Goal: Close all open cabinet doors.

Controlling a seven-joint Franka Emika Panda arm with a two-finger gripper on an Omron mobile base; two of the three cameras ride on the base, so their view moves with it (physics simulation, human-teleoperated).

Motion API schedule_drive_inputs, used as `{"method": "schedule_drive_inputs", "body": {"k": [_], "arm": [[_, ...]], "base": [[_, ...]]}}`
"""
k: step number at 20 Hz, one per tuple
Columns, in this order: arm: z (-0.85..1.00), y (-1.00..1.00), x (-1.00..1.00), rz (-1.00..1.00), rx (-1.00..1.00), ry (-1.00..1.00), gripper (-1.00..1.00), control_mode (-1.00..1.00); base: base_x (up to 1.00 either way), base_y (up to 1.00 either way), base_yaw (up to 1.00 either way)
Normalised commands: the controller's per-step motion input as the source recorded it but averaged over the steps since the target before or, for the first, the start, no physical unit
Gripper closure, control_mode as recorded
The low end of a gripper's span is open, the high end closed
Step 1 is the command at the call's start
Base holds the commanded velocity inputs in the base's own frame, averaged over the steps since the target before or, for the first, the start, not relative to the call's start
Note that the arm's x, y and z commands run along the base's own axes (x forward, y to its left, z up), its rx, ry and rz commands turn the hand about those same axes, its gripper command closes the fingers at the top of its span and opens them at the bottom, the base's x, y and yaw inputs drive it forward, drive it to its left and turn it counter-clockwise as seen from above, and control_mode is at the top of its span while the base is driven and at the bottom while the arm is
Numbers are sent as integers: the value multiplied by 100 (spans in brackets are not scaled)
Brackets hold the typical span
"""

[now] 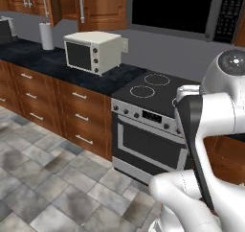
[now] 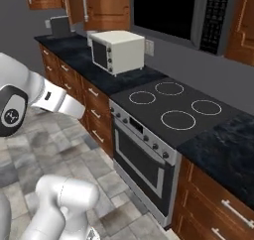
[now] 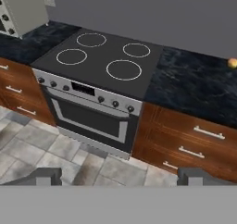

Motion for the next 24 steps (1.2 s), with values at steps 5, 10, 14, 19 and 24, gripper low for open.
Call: {"method": "schedule_drive_inputs", "body": {"k": [5,10,14,19,24], "arm": [[0,0,0,0,0,0,-100,100],[0,0,0,0,0,0,-100,100],[0,0,0,0,0,0,-100,100],[0,0,0,0,0,0,-100,100],[0,0,0,0,0,0,-100,100]], "base": [[100,100,-5],[100,100,-10],[100,100,-16],[100,100,-21],[100,100,-31]]}}
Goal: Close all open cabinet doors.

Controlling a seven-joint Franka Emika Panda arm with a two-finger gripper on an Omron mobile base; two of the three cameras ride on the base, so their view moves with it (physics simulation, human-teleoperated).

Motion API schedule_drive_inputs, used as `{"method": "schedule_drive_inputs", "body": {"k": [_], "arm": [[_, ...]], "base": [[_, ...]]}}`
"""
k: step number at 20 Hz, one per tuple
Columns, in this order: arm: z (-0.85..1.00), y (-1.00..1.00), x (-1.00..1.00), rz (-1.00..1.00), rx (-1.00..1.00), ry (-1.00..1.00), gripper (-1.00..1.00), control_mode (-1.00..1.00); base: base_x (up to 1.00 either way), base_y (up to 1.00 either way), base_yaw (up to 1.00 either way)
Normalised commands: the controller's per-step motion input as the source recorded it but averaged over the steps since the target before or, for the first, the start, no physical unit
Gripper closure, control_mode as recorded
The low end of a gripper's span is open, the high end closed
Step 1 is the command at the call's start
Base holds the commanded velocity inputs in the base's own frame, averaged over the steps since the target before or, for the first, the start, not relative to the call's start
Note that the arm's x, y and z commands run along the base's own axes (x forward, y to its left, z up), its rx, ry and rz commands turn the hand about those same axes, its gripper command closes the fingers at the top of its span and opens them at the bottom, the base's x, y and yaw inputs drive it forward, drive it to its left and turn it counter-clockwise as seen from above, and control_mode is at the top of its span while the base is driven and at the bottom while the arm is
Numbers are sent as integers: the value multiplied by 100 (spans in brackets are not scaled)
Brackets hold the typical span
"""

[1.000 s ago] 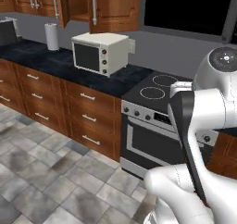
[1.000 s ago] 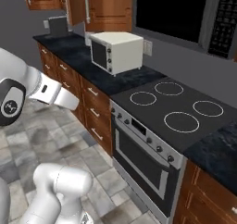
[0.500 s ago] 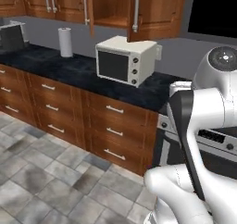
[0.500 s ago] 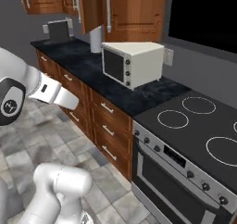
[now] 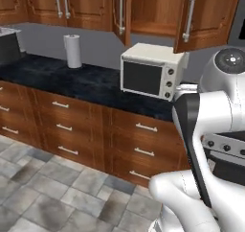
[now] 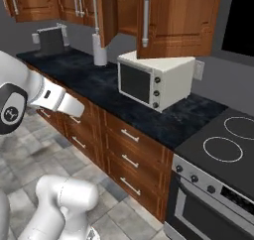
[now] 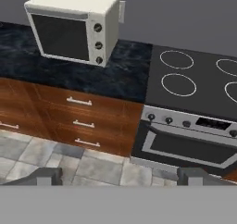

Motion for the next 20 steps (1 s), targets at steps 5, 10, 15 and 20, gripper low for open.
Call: {"method": "schedule_drive_inputs", "body": {"k": [5,10,15,20], "arm": [[0,0,0,0,0,0,-100,100],[0,0,0,0,0,0,-100,100],[0,0,0,0,0,0,-100,100],[0,0,0,0,0,0,-100,100]], "base": [[100,100,-49],[100,99,-55],[96,87,-57],[16,0,-52]]}}
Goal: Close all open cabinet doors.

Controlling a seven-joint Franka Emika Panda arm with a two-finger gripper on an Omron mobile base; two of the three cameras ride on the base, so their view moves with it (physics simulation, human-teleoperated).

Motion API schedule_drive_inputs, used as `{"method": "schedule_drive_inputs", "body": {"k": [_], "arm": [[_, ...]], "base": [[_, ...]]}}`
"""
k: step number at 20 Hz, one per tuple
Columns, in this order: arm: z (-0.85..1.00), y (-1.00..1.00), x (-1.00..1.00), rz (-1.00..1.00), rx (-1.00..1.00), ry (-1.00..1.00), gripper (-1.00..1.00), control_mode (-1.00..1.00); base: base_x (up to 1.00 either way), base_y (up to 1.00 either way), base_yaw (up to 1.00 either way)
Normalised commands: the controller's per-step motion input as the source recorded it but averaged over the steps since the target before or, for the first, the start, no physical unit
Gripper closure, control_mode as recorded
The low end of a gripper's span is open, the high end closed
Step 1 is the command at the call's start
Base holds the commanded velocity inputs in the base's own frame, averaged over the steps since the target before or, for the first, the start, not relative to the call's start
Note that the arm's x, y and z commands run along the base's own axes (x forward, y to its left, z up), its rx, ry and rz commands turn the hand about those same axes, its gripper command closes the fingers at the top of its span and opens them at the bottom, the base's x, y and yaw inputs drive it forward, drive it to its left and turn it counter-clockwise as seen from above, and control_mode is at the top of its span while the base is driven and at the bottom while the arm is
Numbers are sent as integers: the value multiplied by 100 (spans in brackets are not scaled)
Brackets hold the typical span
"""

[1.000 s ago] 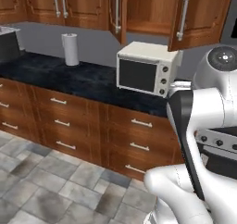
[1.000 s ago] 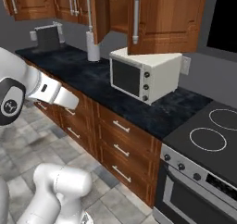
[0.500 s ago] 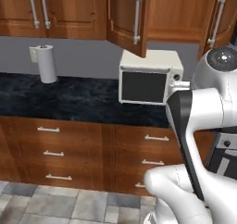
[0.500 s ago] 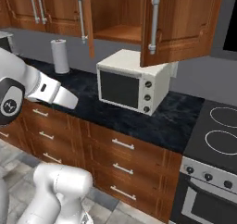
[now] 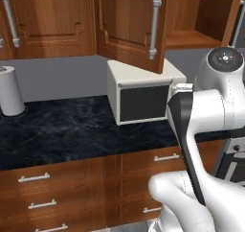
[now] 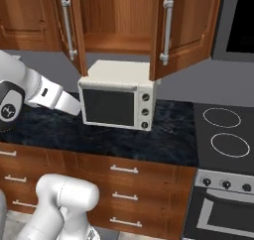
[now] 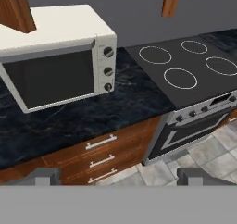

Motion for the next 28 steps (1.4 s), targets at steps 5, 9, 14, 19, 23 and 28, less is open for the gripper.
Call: {"method": "schedule_drive_inputs", "body": {"k": [5,9,14,19,23,28], "arm": [[0,0,0,0,0,0,-100,100],[0,0,0,0,0,0,-100,100],[0,0,0,0,0,0,-100,100],[0,0,0,0,0,0,-100,100],[0,0,0,0,0,0,-100,100],[0,0,0,0,0,0,-100,-100]], "base": [[-7,-21,-24],[7,-1,0],[50,-11,1],[65,-14,0],[21,-16,4],[0,-1,1]]}}
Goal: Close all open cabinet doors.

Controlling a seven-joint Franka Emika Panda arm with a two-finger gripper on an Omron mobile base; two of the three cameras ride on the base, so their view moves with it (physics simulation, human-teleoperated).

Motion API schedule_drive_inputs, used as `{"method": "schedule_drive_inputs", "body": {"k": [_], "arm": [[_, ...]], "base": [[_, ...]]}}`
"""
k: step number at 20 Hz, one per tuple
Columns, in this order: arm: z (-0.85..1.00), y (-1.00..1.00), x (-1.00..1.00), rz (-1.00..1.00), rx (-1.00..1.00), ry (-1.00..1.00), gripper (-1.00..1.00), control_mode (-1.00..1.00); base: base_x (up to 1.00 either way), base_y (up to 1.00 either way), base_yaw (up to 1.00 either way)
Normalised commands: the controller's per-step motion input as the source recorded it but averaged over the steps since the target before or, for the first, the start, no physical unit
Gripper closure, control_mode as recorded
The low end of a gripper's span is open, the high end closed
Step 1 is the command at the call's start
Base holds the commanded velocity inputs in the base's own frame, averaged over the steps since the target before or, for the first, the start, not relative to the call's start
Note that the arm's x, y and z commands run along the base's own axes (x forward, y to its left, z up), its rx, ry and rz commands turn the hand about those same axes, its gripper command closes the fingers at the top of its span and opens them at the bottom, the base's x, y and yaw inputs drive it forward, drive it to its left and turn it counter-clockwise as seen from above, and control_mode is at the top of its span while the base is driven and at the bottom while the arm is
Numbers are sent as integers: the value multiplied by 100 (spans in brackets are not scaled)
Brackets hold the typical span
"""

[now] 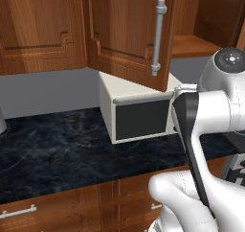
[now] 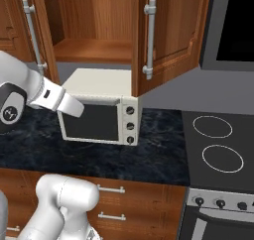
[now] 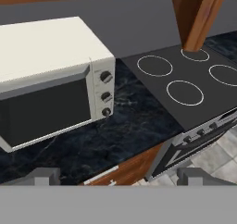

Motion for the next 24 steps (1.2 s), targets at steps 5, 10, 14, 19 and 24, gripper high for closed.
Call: {"method": "schedule_drive_inputs", "body": {"k": [5,10,14,19,24], "arm": [[0,0,-14,0,0,-2,-100,-100],[3,0,-43,0,0,-16,-100,-100],[18,2,-87,0,-1,-32,-100,-100],[25,20,-44,0,-2,-24,-100,-100],[24,66,-19,0,-6,-27,-100,-100]], "base": [[0,0,0],[0,0,0],[0,0,0],[0,0,0],[0,0,0]]}}
